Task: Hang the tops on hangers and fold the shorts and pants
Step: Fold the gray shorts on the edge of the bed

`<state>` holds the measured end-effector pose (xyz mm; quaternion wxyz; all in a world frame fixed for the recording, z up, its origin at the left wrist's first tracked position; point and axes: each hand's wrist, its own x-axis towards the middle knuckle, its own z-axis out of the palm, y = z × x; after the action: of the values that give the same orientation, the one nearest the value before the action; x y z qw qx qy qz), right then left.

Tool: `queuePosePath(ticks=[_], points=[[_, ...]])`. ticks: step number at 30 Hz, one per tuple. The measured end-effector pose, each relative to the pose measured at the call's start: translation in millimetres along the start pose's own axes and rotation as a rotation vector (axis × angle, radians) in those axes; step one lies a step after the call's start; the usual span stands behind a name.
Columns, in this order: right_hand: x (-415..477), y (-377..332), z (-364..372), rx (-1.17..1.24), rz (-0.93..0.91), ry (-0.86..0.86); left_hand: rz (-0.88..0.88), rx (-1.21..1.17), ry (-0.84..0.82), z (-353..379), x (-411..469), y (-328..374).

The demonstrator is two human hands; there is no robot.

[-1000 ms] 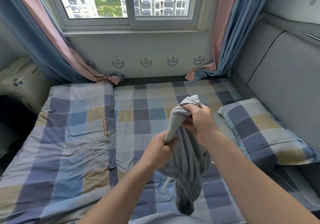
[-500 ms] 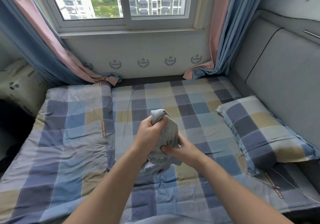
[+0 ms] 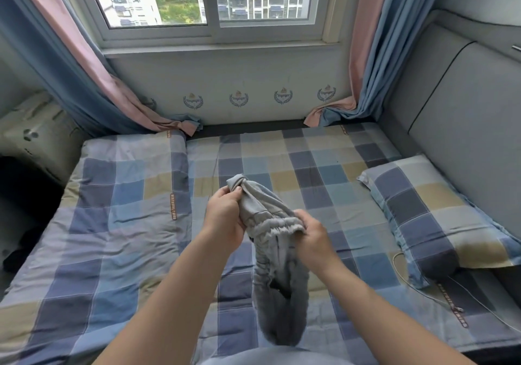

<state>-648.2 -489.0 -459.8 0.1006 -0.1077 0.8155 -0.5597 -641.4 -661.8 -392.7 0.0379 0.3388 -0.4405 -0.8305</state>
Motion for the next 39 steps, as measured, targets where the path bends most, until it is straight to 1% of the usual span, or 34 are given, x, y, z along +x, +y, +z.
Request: queuePosePath(ticks=[2, 4, 5, 6, 7, 8, 9, 10, 11, 12, 13, 15, 17, 20, 22, 24, 26, 28, 30, 32, 34, 35, 36, 37, 38, 39], points=[[8, -11, -15, -0.002, -0.002, 0.061, 0.027, 0.057, 0.026, -8, 5, -2], [18, -23, -28, -0.035, 0.005, 0.080, 0.128, 0.280, -0.023, -13, 5, -5], [23, -29, -33, -0.063, 0.019, 0.052, 0.193, 0.427, -0.090, -15, 4, -6], [28, -35, -36, -0.091, 0.038, 0.013, 0.243, 0.569, -0.194, -17, 3, -7], [33, -42, -39, -0.114, 0.050, -0.020, 0.252, 0.700, -0.330, -18, 2, -8], [36, -48, -40, -0.131, 0.052, -0.036, 0.217, 0.813, -0.472, -17, 0, -10], [38, -54, -41, -0.139, 0.044, -0.040, 0.165, 0.892, -0.593, -15, -2, -14], [40, -61, -41, -0.141, 0.029, -0.043, 0.136, 0.934, -0.668, -12, -5, -20], [41, -67, -41, -0.142, 0.013, -0.054, 0.161, 0.946, -0.694, -8, -8, -28], [42, -73, -41, -0.144, -0.003, -0.076, 0.240, 0.955, -0.673, -3, -10, -38], [42, -78, -41, -0.145, -0.017, -0.104, 0.347, 0.971, -0.613, 2, -12, -47], [43, -84, -45, -0.150, -0.046, -0.150, 0.523, 1.024, -0.441, 7, -12, -56], [45, -81, -51, -0.238, -0.086, -0.162, 0.582, 1.086, -0.320, 4, -4, -56], [52, -59, -61, -0.526, -0.081, -0.161, 0.568, 1.204, -0.240, -10, 12, -48], [57, -34, -66, -0.701, -0.009, -0.169, 0.552, 1.281, -0.176, -22, 25, -43], [59, -4, -69, -0.839, 0.094, -0.152, 0.516, 1.371, -0.075, -36, 40, -42], [55, 28, -71, -0.974, 0.171, -0.076, 0.434, 1.442, 0.028, -52, 55, -44], [48, 61, -72, -0.987, 0.266, 0.023, 0.342, 1.481, 0.096, -70, 65, -48], [39, 92, -77, -0.880, 0.420, 0.111, 0.254, 1.481, 0.162, -91, 72, -52], [30, 115, -84, -0.714, 0.565, 0.225, 0.172, 1.471, 0.238, -114, 76, -51], [21, 130, -91, -0.496, 0.665, 0.405, 0.105, 1.469, 0.312, -139, 77, -48], [19, 134, -94, -0.337, 0.718, 0.517, 0.068, 1.465, 0.344, -150, 76, -47], [18, 136, -97, -0.112, 0.795, 0.615, 0.028, 1.462, 0.368, -159, 75, -45], [19, 134, -99, 0.137, 0.876, 0.667, -0.011, 1.471, 0.383, -166, 73, -44], [20, 133, -100, 0.357, 0.940, 0.682, -0.049, 1.490, 0.393, -170, 71, -44], [22, 129, -102, 0.493, 0.968, 0.678, -0.075, 1.503, 0.400, -173, 70, -45]])
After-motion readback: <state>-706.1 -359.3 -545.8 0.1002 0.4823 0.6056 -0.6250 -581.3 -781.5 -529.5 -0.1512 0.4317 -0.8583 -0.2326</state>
